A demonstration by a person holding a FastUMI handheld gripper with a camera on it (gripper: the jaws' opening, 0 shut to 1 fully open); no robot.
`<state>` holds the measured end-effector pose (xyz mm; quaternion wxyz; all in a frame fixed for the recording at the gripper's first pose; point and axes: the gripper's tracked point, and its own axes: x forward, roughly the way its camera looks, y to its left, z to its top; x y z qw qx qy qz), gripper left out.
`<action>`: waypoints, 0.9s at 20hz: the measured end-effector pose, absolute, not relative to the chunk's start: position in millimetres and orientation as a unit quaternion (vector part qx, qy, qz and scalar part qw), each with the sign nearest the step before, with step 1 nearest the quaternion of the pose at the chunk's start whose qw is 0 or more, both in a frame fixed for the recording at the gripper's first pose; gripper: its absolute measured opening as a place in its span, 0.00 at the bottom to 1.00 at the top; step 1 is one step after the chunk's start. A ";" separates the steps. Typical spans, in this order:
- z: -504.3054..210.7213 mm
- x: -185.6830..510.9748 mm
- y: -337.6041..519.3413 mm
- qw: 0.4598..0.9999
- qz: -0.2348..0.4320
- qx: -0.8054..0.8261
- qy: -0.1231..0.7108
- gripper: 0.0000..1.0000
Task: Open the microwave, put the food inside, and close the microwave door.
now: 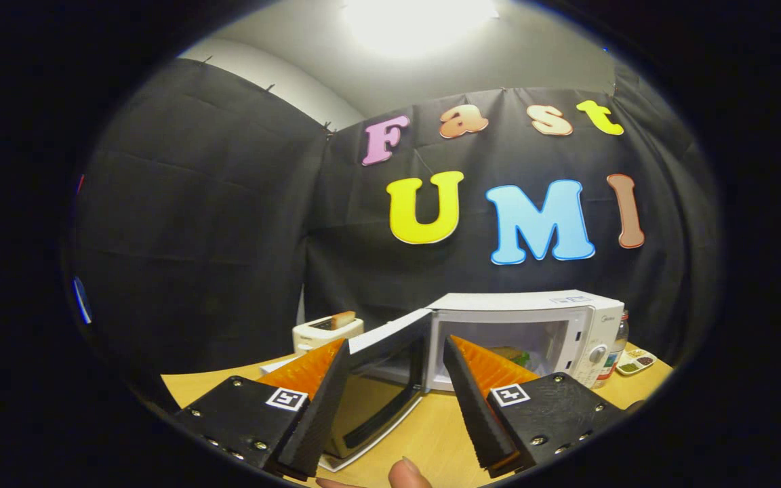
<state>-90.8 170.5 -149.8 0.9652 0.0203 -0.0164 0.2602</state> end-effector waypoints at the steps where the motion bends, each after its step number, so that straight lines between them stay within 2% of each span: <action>1: -145.4 -107.2 180.6 0.960 0.279 0.021 -0.020 0.83; 5: -139.9 -158.7 231.5 0.937 0.347 0.014 -0.044 0.83; 9: -176.7 -189.6 288.1 0.912 0.410 0.009 -0.014 0.82; 11: -202.7 -183.2 303.4 0.911 0.413 0.005 0.006 0.74; 12: -214.8 -174.9 304.4 0.916 0.400 0.003 0.016 0.57; 13: -226.2 -164.0 303.5 0.924 0.382 -0.001 0.027 0.48; 14: -235.9 -158.6 304.6 0.925 0.378 0.002 0.035 0.32; 16: -255.8 -156.4 318.8 0.916 0.395 0.022 0.065 0.20; 17: -265.7 -153.1 317.5 0.921 0.382 0.015 0.074 0.20; 18: -264.6 -150.8 299.6 0.930 0.361 0.011 0.071 0.13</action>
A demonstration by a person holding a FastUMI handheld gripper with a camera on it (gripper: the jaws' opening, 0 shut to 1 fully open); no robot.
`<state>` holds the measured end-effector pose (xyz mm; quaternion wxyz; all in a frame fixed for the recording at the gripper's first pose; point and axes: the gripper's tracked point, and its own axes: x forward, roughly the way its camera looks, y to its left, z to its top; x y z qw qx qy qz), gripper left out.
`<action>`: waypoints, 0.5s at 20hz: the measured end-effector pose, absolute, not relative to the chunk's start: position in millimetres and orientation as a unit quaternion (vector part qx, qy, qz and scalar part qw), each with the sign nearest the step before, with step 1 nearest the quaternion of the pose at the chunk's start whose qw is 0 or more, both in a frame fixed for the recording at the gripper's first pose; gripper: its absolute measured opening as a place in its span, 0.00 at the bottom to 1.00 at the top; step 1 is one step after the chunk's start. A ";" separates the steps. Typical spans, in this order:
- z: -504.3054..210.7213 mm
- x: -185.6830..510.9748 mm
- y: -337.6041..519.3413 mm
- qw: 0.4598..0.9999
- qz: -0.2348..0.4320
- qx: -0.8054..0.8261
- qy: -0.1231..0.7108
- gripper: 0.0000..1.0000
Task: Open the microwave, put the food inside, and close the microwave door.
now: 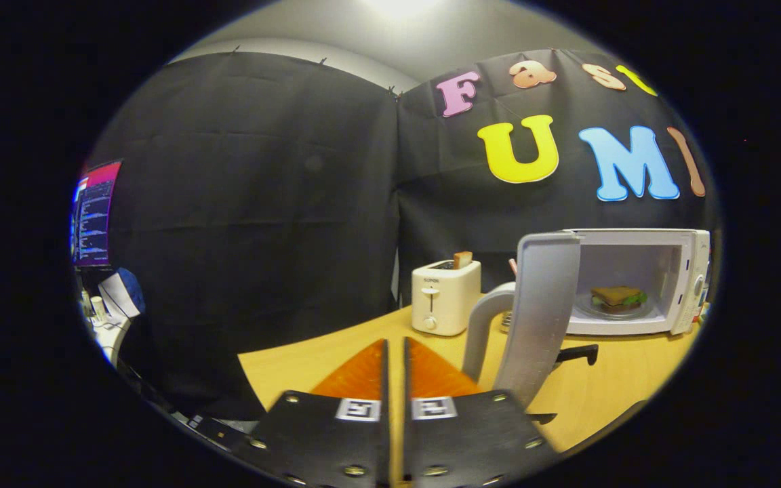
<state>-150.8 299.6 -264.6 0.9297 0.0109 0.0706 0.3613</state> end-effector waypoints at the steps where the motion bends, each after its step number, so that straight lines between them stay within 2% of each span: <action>1: -263.9 -138.0 302.3 0.935 0.348 0.009 0.066 0.05; 3: -275.9 -130.8 290.5 0.944 0.323 -0.002 0.073 0.07; 5: -277.2 -125.5 288.6 0.945 0.317 0.003 0.075 0.01; 10: -278.7 -127.4 262.6 0.953 0.293 0.006 0.074 0.01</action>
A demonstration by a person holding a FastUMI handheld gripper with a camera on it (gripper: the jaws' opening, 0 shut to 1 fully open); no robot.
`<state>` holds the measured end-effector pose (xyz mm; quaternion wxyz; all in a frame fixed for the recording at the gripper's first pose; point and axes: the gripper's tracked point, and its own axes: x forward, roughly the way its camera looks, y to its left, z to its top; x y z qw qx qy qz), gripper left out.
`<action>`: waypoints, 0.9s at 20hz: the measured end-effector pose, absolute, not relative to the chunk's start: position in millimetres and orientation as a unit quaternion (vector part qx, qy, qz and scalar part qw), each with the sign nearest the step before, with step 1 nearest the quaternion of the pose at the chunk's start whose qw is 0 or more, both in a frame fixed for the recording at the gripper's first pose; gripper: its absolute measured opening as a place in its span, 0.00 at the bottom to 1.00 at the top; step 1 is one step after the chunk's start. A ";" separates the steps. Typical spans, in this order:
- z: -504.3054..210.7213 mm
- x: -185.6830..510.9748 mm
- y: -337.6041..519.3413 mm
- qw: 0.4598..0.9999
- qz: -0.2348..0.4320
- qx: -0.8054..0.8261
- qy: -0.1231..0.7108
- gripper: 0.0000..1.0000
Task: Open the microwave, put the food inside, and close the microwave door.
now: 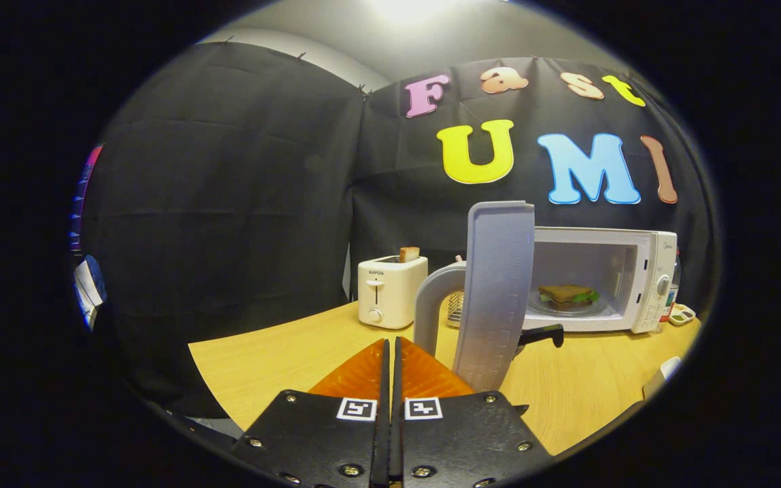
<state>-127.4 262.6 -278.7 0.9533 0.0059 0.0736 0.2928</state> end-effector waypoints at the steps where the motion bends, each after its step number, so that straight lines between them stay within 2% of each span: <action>1: -276.5 -127.3 255.5 0.955 0.287 0.010 0.073 0.01; 5: -276.5 -110.3 212.8 0.969 0.238 0.002 0.068 0.01; 18: -288.4 4.7 70.7 0.993 0.080 -0.006 0.086 0.01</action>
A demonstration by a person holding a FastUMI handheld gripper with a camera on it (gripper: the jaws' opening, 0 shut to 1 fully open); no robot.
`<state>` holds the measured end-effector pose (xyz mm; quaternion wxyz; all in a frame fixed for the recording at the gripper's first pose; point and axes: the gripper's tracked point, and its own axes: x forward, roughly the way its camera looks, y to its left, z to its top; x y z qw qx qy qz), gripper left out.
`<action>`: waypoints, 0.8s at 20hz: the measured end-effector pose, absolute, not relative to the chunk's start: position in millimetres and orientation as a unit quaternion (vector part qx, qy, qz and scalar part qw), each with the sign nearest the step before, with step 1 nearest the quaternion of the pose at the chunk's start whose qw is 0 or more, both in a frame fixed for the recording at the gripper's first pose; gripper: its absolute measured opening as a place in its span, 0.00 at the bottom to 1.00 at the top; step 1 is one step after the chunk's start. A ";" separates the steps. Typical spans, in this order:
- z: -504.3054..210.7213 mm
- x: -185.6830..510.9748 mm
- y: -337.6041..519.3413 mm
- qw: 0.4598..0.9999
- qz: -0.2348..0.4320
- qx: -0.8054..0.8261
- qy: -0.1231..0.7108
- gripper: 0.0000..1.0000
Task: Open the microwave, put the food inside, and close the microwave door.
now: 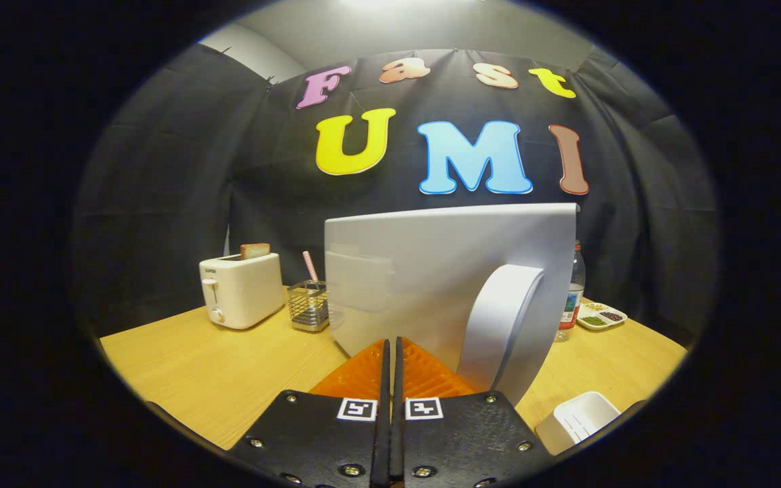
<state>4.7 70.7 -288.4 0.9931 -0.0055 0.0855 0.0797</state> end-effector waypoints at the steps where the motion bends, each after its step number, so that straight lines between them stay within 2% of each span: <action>1: -288.0 15.5 63.8 0.994 0.071 -0.008 0.083 0.01; 16: -298.4 144.9 8.2 0.995 0.000 -0.030 0.092 0.01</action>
